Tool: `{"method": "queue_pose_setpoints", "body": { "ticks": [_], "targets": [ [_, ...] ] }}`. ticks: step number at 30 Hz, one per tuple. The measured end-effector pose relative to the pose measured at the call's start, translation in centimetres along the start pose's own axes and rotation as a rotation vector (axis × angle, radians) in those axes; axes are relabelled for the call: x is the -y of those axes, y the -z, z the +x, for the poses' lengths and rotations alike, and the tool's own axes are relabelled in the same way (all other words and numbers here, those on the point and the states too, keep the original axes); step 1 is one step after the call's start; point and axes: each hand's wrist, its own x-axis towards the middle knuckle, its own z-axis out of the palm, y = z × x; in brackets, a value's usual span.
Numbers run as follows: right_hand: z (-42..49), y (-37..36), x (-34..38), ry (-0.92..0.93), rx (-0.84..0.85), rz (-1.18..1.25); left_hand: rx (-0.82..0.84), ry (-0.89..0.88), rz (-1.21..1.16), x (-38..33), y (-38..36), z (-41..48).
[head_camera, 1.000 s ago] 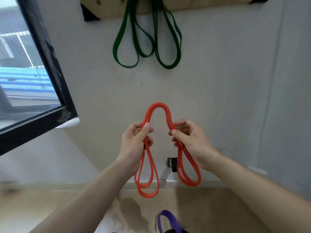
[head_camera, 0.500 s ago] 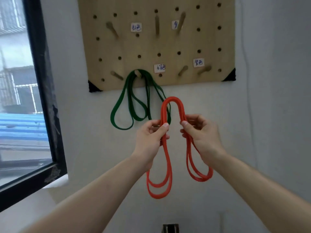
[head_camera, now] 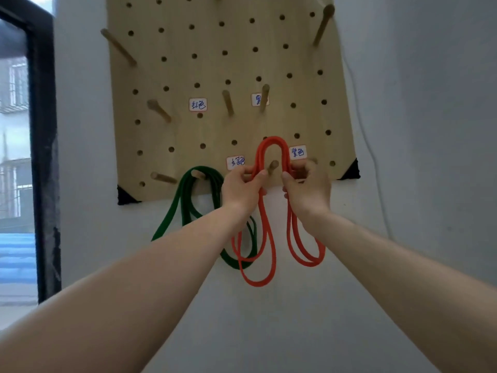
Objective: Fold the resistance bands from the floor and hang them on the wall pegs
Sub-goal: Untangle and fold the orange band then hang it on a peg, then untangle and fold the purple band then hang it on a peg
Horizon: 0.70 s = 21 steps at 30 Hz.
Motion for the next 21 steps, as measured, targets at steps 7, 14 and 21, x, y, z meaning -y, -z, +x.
{"method": "queue_pose_setpoints", "body": {
  "ticks": [7,14,21],
  "targets": [
    [2.5,-2.0,-3.7,-0.049,0.077,-0.181,0.013,0.253,0.047,2.8,-2.0,3.3],
    [0.3,0.5,-5.5,-0.136,0.26,-0.347,0.0,0.22,0.112,4.1,-0.4,1.2],
    [-7.2,4.6,-5.7,-0.018,0.364,-0.474,0.133,-0.01,0.253,4.7,2.5,-7.4]
  ]
}}
